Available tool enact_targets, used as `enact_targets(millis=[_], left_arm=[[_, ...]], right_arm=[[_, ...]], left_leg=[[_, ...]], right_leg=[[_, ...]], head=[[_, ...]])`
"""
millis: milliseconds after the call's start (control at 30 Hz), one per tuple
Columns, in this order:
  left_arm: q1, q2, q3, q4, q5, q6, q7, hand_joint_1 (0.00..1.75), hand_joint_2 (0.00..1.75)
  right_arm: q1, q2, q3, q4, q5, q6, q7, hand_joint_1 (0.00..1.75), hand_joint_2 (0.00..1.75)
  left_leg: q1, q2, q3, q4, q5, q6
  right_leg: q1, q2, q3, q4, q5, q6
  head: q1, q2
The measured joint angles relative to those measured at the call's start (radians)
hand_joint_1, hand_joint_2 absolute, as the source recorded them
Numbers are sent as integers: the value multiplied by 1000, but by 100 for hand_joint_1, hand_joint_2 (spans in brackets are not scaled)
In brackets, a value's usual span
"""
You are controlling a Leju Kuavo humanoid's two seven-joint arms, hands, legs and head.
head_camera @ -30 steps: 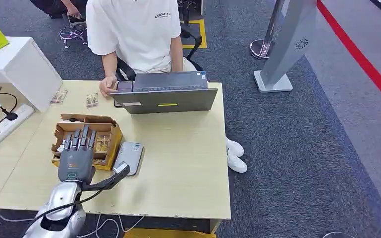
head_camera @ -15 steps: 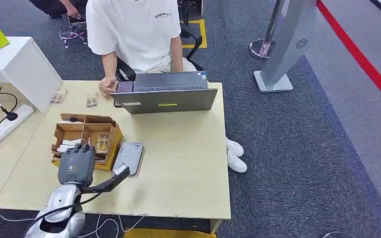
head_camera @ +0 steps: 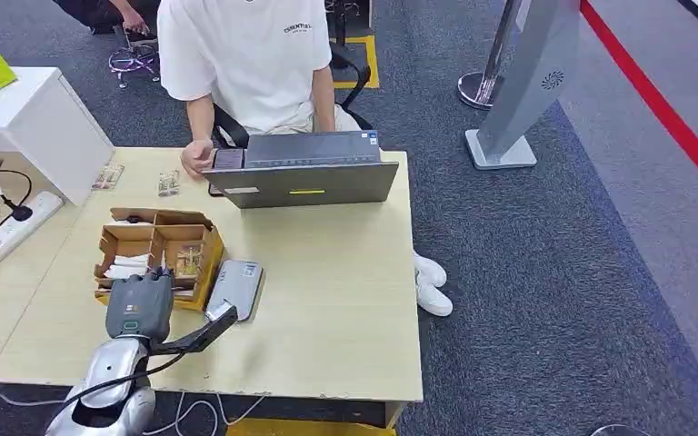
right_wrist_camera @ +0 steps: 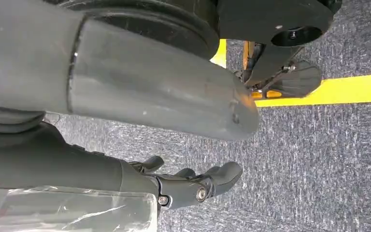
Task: Pass the card to the sensor for recognition and then transmit it.
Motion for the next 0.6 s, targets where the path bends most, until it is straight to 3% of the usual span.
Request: enact_targets(millis=[167, 300, 400, 600], left_arm=[[0, -6, 0, -14, 5, 24, -6, 175, 175], [1, -2, 0, -82, 43, 31, -40, 175, 175], [3, 19, 0, -185, 101, 20, -74, 175, 175], [2, 113, -16, -454, 212, -14, -113, 175, 175]], right_arm=[[0, 0, 0, 0, -4, -1, -1, 0, 0], [0, 0, 0, 0, -18, -4, -2, 0, 0], [0, -1, -3, 0, -36, -8, -8, 0, 0], [2, -1, -25, 0, -63, -23, -11, 0, 0]], left_leg=[[0, 0, 0, 0, 0, 0], [0, 0, 0, 0, 0, 0], [0, 0, 0, 0, 0, 0], [0, 1, 0, 0, 0, 0]], right_leg=[[0, 0, 0, 0, 0, 0], [0, 0, 0, 0, 0, 0], [0, 0, 0, 0, 0, 0], [0, 0, -1, 0, 0, 0]], head=[[0, 0], [0, 0], [0, 0], [0, 0]])
